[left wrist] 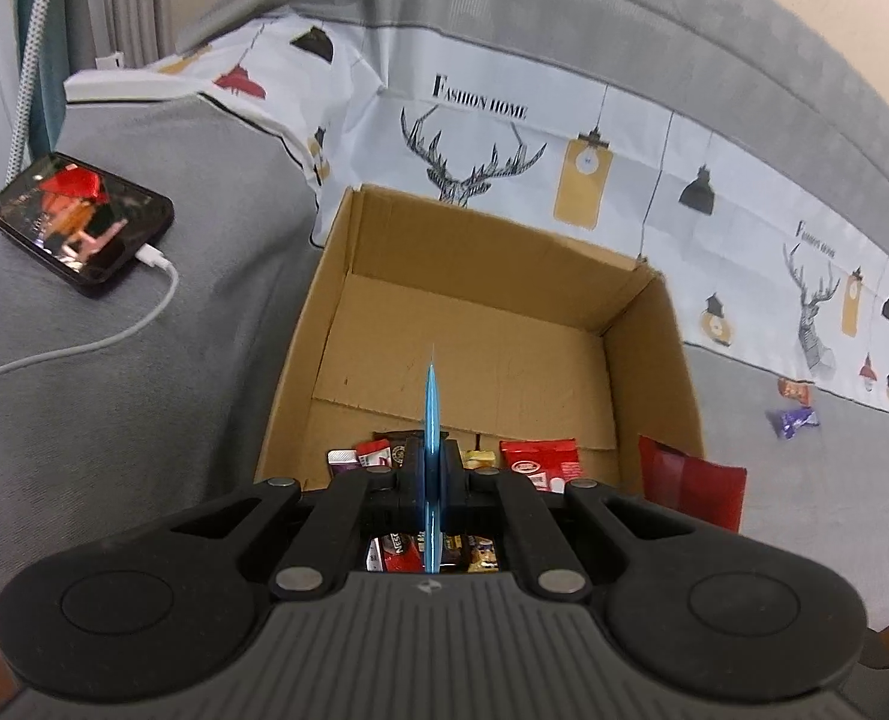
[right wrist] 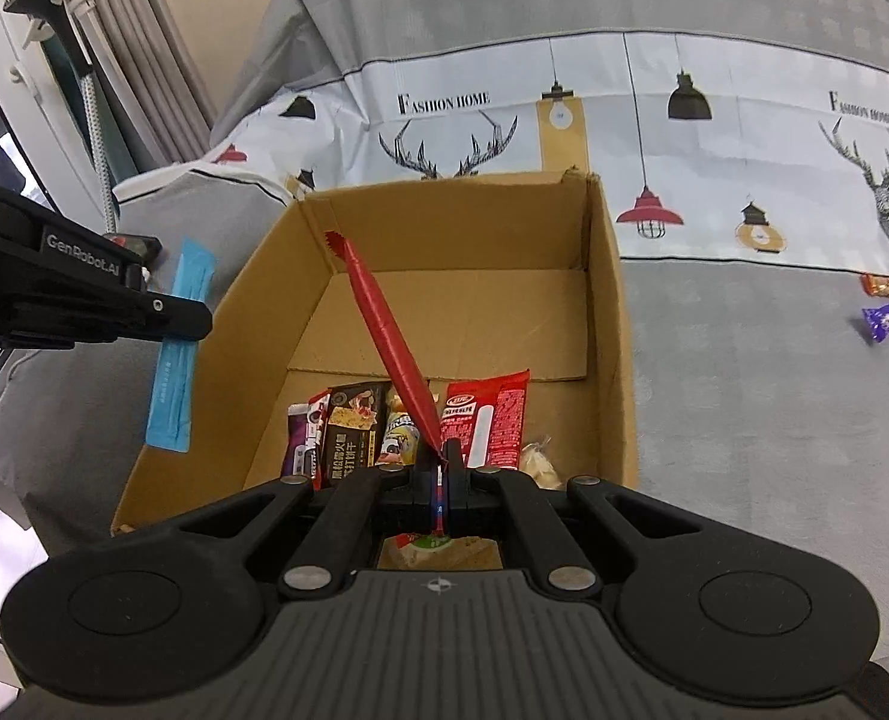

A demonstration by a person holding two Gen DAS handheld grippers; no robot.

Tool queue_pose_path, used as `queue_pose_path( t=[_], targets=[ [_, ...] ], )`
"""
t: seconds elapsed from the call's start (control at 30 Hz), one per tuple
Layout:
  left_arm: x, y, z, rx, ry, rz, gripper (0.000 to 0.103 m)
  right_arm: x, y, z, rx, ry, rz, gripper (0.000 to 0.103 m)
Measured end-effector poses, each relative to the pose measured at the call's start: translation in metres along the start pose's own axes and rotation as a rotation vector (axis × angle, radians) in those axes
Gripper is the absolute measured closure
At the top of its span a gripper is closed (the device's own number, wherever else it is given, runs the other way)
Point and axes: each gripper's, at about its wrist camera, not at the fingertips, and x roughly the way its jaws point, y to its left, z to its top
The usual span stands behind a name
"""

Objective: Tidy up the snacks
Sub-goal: 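Lower both held snacks into the box and open both grippers, then lift both open grippers out of the box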

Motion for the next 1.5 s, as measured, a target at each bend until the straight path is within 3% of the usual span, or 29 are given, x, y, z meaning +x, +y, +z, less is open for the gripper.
queue_pose_path(
  t=[0.33, 0.37, 0.4, 0.43, 0.47, 0.5, 0.57, 0.77, 1.0, 1.5],
  targets=[
    [0.045, 0.004, 0.004, 0.017, 0.066, 0.029, 0.098, 0.031, -0.002, 0.003, 0.000, 0.050, -0.004, 0.102],
    [0.049, 0.005, 0.004, 0.020, 0.068, 0.035, 0.092, 0.033, -0.002, 0.004, -0.004, 0.056, -0.003, 0.101],
    [0.051, 0.005, 0.003, 0.023, 0.069, 0.043, 0.085, 0.036, -0.003, 0.005, -0.007, 0.066, -0.002, 0.100],
    [0.051, 0.005, 0.002, 0.025, 0.065, 0.055, 0.054, 0.038, -0.002, 0.007, -0.008, 0.081, -0.005, 0.100],
    [0.051, 0.005, 0.002, 0.024, 0.061, 0.068, 0.012, 0.040, -0.002, 0.008, -0.008, 0.098, -0.011, 0.093],
    [0.049, 0.005, 0.002, 0.016, 0.049, 0.089, 0.000, 0.041, -0.002, 0.009, -0.005, 0.111, -0.013, 0.085],
    [0.041, 0.006, -0.002, 0.000, -0.005, 0.112, 0.000, 0.039, 0.000, 0.010, 0.004, 0.115, -0.021, 0.031],
    [0.029, 0.008, -0.021, 0.041, 0.029, 0.127, 0.000, 0.018, 0.012, 0.002, -0.048, 0.104, -0.033, 0.010],
    [-0.010, 0.012, -0.054, 0.051, 0.012, 0.150, 0.000, -0.017, 0.021, -0.017, -0.022, 0.109, -0.051, 0.007],
    [-0.099, -0.001, -0.104, 0.060, -0.111, 0.121, 0.000, -0.115, 0.046, -0.051, -0.068, -0.122, -0.100, 0.003]
  ],
)
